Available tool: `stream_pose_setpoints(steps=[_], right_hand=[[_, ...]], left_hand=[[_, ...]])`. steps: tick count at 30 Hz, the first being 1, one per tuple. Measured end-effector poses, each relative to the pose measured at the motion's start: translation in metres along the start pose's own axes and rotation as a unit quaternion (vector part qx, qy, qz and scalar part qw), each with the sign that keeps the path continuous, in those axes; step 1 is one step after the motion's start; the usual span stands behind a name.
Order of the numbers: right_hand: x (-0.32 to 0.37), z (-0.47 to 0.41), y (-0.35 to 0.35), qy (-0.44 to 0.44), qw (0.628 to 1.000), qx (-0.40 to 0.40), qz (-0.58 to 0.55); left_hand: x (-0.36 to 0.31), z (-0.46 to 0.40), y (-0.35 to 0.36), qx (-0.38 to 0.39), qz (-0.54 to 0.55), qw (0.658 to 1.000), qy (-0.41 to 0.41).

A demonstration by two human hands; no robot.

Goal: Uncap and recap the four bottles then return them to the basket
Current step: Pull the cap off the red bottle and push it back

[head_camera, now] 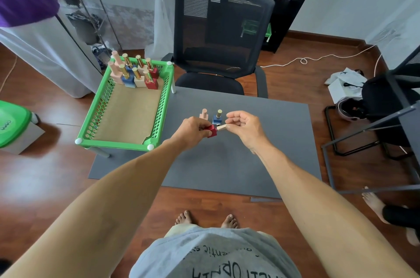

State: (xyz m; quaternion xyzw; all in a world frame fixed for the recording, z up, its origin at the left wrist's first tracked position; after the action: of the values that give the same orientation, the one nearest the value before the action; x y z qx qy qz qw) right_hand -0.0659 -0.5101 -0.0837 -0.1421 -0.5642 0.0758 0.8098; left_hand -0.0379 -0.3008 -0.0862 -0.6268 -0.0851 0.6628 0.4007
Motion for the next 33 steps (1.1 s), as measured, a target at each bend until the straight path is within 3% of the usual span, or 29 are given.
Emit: stream_pose_setpoints(steps=[19, 33], right_hand=[[-0.011, 0.003, 0.005, 0.045, 0.999, -0.002, 0.019], [-0.011, 0.002, 0.005, 0.004, 1.0, 0.012, 0.022]], left_hand=[[-0.001, 0.003, -0.002, -0.032, 0.01, 0.999, -0.015], [0.001, 0.005, 0.0, 0.003, -0.01, 1.0, -0.012]])
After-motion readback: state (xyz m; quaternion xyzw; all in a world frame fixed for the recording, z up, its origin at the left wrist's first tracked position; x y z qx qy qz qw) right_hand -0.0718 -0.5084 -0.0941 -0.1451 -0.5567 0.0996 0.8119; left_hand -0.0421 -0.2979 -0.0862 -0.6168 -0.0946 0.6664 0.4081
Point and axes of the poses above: each hand's wrist, its own z-axis away from the middle knuckle, its own y-axis out of the palm, x = y × z, the point moved 2 cm from there along -z, towards the middle knuckle, and after that the axes turned 4 degrees about y, right-handed, at the moved point
